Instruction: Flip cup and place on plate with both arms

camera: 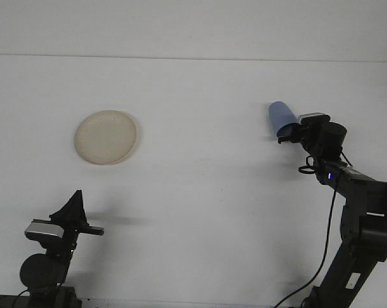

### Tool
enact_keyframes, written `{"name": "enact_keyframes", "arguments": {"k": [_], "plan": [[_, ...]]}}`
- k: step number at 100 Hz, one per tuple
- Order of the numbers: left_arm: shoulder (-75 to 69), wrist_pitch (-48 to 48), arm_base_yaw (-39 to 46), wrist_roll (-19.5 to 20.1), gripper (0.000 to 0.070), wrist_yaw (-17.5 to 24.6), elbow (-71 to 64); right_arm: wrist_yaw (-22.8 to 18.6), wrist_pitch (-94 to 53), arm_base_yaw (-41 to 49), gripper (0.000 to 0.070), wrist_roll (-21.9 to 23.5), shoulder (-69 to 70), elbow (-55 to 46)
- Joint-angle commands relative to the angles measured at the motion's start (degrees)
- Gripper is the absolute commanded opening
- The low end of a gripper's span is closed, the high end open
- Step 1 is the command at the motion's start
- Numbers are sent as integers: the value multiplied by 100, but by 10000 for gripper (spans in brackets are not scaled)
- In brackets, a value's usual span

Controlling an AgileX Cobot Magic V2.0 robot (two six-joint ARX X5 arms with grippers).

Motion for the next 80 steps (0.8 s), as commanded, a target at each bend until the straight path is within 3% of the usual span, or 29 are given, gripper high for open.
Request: {"name": "enact_keyframes", "arguments": {"k": [1, 22, 38, 61, 80], "plan": [[-11, 59, 11, 44, 11, -17, -111, -15, -243, 7, 3, -33, -114, 92], [-11, 57, 11, 44, 11, -17, -111, 87, -1062, 149, 3, -125, -1165, 92], [-11, 59, 11, 44, 11, -17, -111, 649, -2337, 396, 3, -92, -2306, 92], [-11, 59, 11, 44, 11, -17, -111, 1132, -4197, 1069, 3, 358, -3956, 92], [-11, 59, 11, 44, 11, -17, -111, 2122, -6026, 2057, 3, 1001, -4782, 286]]}}
